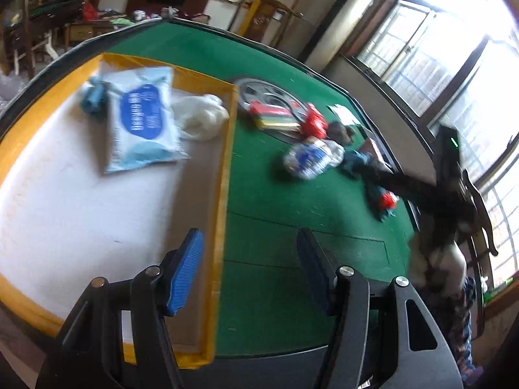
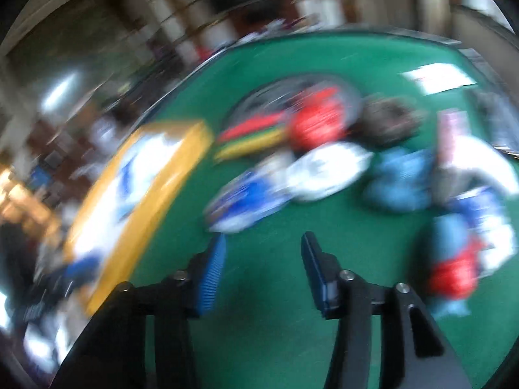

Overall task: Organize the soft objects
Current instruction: 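Grasp the clear bag of blue items with the left gripper while the right grasps a white cloth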

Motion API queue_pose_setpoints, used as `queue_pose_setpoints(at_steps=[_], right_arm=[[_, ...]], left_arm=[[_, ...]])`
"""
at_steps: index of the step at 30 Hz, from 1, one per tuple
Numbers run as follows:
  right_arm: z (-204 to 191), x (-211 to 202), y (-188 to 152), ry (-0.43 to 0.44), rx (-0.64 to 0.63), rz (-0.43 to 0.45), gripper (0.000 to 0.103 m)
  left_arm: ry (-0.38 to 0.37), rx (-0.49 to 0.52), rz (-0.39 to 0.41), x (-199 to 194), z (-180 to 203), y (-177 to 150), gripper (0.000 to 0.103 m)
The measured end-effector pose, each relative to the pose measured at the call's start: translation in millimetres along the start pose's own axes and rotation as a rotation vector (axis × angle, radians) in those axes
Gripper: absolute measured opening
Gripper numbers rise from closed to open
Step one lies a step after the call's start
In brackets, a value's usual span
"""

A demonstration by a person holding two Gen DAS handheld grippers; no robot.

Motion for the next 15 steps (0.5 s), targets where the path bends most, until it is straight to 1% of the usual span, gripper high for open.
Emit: queue_pose_setpoints(at_steps=[1,2,4,5,7,9,10,11,12,13,15], right_arm=[[10,3,7,-0.029,0.048,0.01,0.058],[19,7,14,-0.041,0.112,0.015,0.058],[27,18,25,-0.019,0.196,0.015,0.058],[29,23,29,-0.021,0.219,0.011,0.058],[29,40,38,-0.07,0.264,-0.012,0.058],[28,55,41,-0.076,0.278,-0.025,0.058],[29,59,42,-0.071,0.27,-0.023,0.052],[25,61,41,-0.07,0.252,-0.024,0.045],[22,62,41,-0.077,0.242,-0.031,0.032],[21,61,37,-0.09,0.228,-0.038,0.031],[24,53,29,-0.088,0.223,-0.023,0.03]], left_arm=[[0.012,0.02,-0.003,1,6,-1,0.061],[0.024,0.04,-0.001,1,11,-2,0.062],[0.012,0.053,-0.003,0,17,-1,0.062],[0.014,0.059,-0.001,-2,20,0,0.062],[0.03,0.083,0.005,-5,26,3,0.062],[0.035,0.113,0.008,-7,32,10,0.062],[0.038,0.126,0.009,-6,35,14,0.062],[0.043,0.143,0.01,-4,40,18,0.062],[0.054,0.175,0.009,2,46,24,0.062],[0.065,0.198,0.006,7,49,28,0.062],[0.089,0.241,-0.006,25,56,37,0.062]])
Point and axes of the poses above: each gripper's, at about its wrist camera, not at the fingertips, and x roughly the way its jaws point, z to its right, y to its top, the point moved 3 cm from there along x, roughly the way its jaws point, and after that the axes turned 10 degrees about -y, right-handed, at the moved point
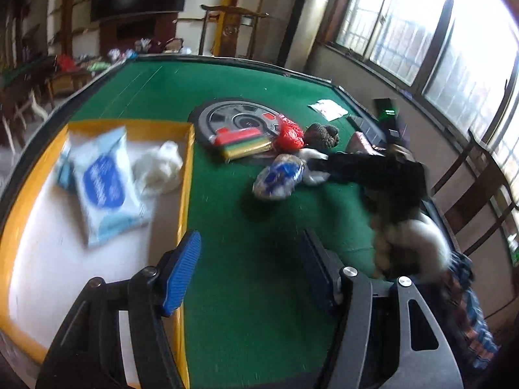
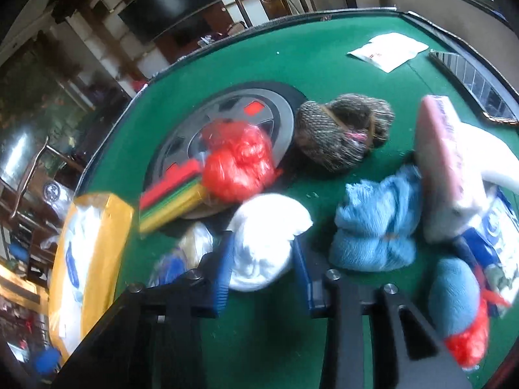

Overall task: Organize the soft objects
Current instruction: 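Grasp the clear bag of blue items with the left gripper while the right grasps a white cloth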

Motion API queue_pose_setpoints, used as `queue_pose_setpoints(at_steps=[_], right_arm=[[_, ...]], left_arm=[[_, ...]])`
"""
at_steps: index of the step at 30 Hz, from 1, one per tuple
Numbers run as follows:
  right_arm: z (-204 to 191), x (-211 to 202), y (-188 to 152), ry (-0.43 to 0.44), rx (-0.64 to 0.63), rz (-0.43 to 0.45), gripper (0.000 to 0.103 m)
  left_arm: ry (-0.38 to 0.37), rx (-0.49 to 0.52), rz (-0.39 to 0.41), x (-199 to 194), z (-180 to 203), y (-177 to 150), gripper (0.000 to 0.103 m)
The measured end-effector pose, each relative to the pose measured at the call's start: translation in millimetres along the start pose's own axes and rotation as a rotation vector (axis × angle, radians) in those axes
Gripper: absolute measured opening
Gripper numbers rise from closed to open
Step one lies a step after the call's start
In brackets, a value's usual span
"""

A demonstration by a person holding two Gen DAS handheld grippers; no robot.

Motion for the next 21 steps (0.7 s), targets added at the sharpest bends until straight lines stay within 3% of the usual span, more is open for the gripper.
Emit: queue_pose_setpoints(at_steps=[11,17,18,19,21], right_arm=[[41,-17,-9,0.172,0.143,0.037,0.03],[29,-25,-6,0.171,0.113,0.079,0.03],[29,-26,-5,0.174,0.113,0.085,0.03],[29,-28,-8,0.178,0.115,0.088,0.03],[29,-28,-8,0.18,0.116,0.089,0.03]], left_arm=[[0.087,0.217,-0.192,137,25,42,0.062],[0.065,0.188,-0.244,167,26,48,0.061],[0.067,0.175,-0.235,166,25,48,0.057],[0.065,0.167,-0.228,164,25,47,0.044],[0.045,0.146,-0.215,159,23,48,0.043]])
Point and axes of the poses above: each gripper's, at about its wrist camera, not at the fingertips, and x roughly the way its jaws point, z to its right, y to its top, the point moved 3 cm from there along x, roughly the way its jaws point, and after that the axes turned 10 degrees about -y, right-handed, at the moved point
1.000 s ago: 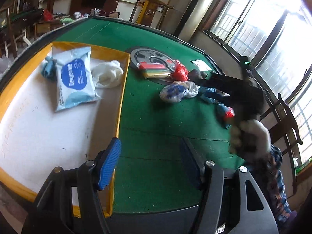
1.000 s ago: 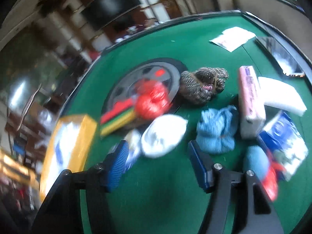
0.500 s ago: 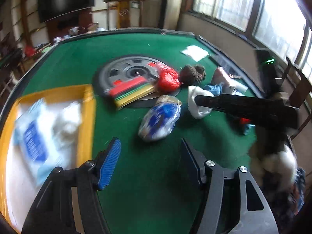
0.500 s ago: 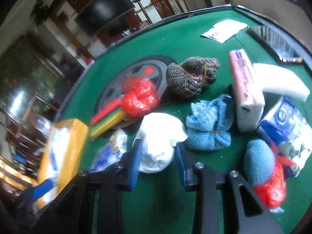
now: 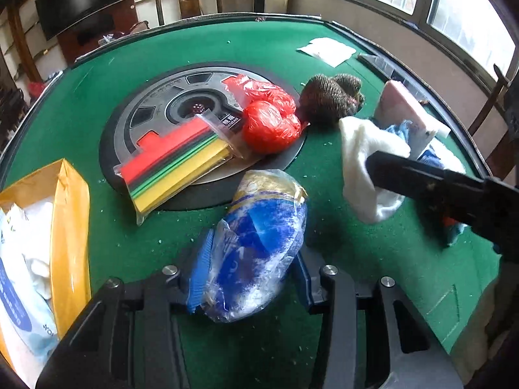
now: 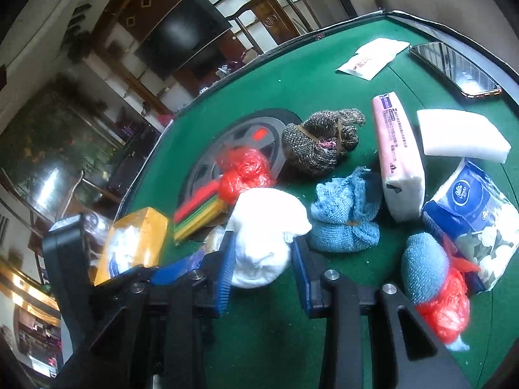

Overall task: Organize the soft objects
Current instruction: 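Grasp the clear bag of blue items with the left gripper while the right grasps a white cloth, then lower both held items into the tray and open both grippers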

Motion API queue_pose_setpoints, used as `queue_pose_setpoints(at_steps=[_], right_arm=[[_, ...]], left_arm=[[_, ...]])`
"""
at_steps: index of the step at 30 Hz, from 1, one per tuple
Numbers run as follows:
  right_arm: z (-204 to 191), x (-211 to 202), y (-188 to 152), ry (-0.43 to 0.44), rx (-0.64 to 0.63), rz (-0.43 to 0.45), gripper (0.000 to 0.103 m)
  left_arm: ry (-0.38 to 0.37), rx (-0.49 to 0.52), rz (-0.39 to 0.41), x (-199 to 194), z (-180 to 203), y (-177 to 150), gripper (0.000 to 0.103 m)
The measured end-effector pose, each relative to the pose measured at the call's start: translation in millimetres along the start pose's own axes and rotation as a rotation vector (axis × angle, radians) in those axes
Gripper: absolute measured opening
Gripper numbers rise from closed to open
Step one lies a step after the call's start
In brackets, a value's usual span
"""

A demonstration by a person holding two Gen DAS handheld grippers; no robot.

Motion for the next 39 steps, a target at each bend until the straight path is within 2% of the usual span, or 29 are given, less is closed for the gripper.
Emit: queue_pose_setpoints(at_steps=[5,9,12,14,18,20,24,28,32,33,35,39], right_arm=[[-2,3,0,-0.002,-0.002,0.001,0.03],[-2,1,1,-0.007,-0.011,0.018,0.03],[-4,3,-1,-0.014,-0.023,0.017,0.03],[-6,6,-2,-0.02,-0.034,0.012,0.03],[-12,7,-5,-0.036,-0.059,0.017,0.03],[-15,6,-6,-0.042,-0.073,0.024,0.03],[-22,7,-10,-0.048,-0.095,0.031,0.03],[-37,4,-14,-0.053,-0.132,0.043,0.031],[-60,-3,-22,-0.007,-0.158,0.01,0.031],[-67,-5,-24,-0.001,-0.172,0.006,0.031],[-89,-10,-29,0.023,-0.217,-0.005,0.031],[-134,-12,-40,0.082,-0.311,-0.041,0.031]], left_arm=[[-0.06,-0.034,0.05,-21,1,-8,0.042],[-0.14,-0.083,0.122,-67,-4,-26,0.042],[-0.154,-0.15,0.169,-105,-29,-45,0.043],[-0.136,-0.197,0.193,-126,-52,-58,0.043],[-0.006,-0.31,0.215,-160,-117,-90,0.043],[0.069,-0.383,0.186,-168,-155,-107,0.043],[0.183,-0.417,0.133,-161,-199,-120,0.043],[0.217,-0.435,0.115,-146,-229,-117,0.044],[0.166,-0.477,0.096,-140,-246,-118,0.048],[0.161,-0.477,0.1,-141,-246,-117,0.051],[0.183,-0.475,0.067,-141,-246,-121,0.074],[0.238,-0.41,-0.011,-132,-230,-133,0.074]])
Point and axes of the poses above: each gripper's, at about its wrist camera, not at the fingertips, and x roughly the way its jaws point, z to its right, y to its top, the point moved 3 cm from there along x, roughly the way its jaws point, and after that the axes turned 10 degrees about -y, right-handed, at the moved point
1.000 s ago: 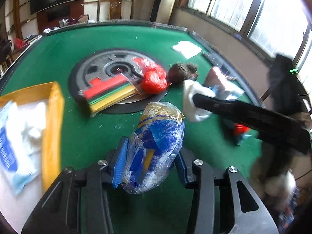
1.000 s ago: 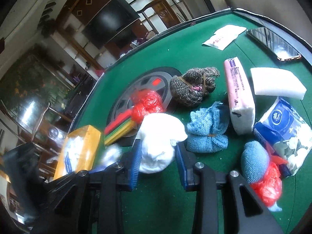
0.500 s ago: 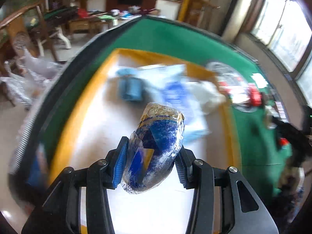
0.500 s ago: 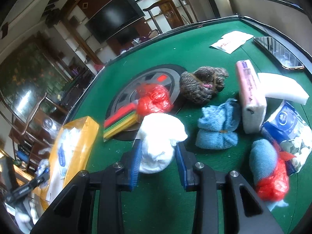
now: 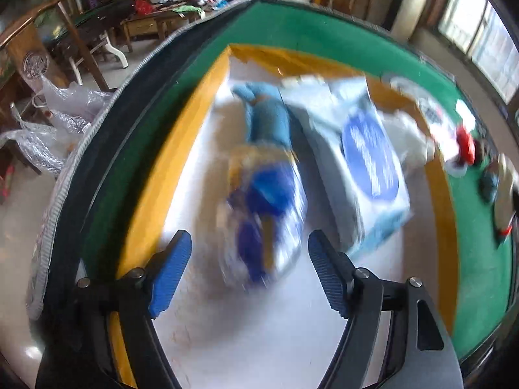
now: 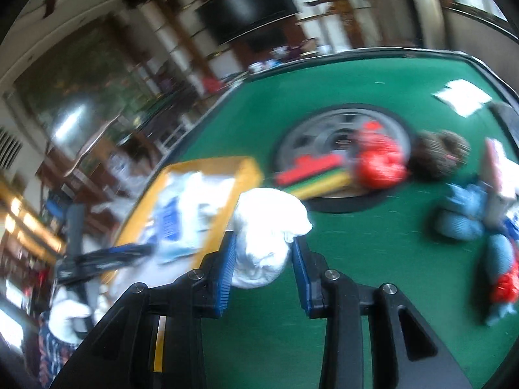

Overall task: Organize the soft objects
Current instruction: 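Lower both held items into the tray and open both grippers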

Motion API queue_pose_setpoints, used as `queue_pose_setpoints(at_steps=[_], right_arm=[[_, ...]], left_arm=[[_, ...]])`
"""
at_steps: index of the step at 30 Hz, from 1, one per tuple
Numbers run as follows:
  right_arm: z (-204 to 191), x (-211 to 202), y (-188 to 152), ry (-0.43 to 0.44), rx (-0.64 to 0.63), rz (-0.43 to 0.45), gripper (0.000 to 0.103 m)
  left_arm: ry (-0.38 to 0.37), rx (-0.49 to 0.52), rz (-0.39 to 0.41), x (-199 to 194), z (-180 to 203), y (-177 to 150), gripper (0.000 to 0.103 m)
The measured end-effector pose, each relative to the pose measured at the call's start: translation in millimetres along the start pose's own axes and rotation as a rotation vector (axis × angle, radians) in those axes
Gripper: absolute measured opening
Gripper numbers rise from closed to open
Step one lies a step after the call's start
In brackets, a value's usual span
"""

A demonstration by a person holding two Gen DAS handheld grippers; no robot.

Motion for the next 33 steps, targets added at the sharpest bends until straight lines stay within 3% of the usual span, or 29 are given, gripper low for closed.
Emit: queue_pose_setpoints(at_steps=[3,9,11,14,16,19,22,24,27,31,33], right_arm=[[-39,14,-4,0.055,-0.077,-0.056,0.031],[-105,51,-29,0.11,-0.225,-0.164,0.031],[-120,59,-36,0.128,-0.26,-0.195,0.031],[-135,70,-44,0.13,-0.304,-0.233,0.031],[-143,76,-48,0.119,-0.328,-0.246,0.031],[-152,89,-50,0.119,-0.347,-0.276,0.034],[-161,104,-51,0.121,-0.353,-0.319,0.046],[-158,100,-43,0.155,-0.309,-0.312,0.046],[-155,90,-23,0.151,-0.235,-0.227,0.048],[-141,96,19,0.022,-0.171,-0.125,0.051],[-141,112,29,-0.037,-0.161,-0.13,0.05]], left_arm=[[0.048,0.031,0.004,0,6,-12,0.083],[0.019,0.06,0.027,-8,11,-30,0.083],[-0.045,0.038,0.057,-15,7,-30,0.083],[-0.257,-0.125,0.181,-44,-19,-30,0.083],[-0.321,-0.204,0.251,-61,-36,-34,0.083],[-0.367,-0.257,0.318,-79,-54,-43,0.083],[-0.385,-0.259,0.328,-86,-55,-54,0.083],[-0.387,-0.245,0.335,-90,-57,-59,0.083],[-0.397,-0.244,0.35,-95,-60,-60,0.083],[-0.44,-0.27,0.361,-97,-64,-64,0.083],[-0.451,-0.27,0.362,-98,-65,-66,0.083]])
Point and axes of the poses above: each gripper's, at about its wrist camera, not at the fingertips, and x roughly the way its jaws point, z to its right, y to its top, the point moved 3 cm from there along x, roughly the way its jaws point, and after that the axes turned 10 degrees about -y, right-handed, at the moved point
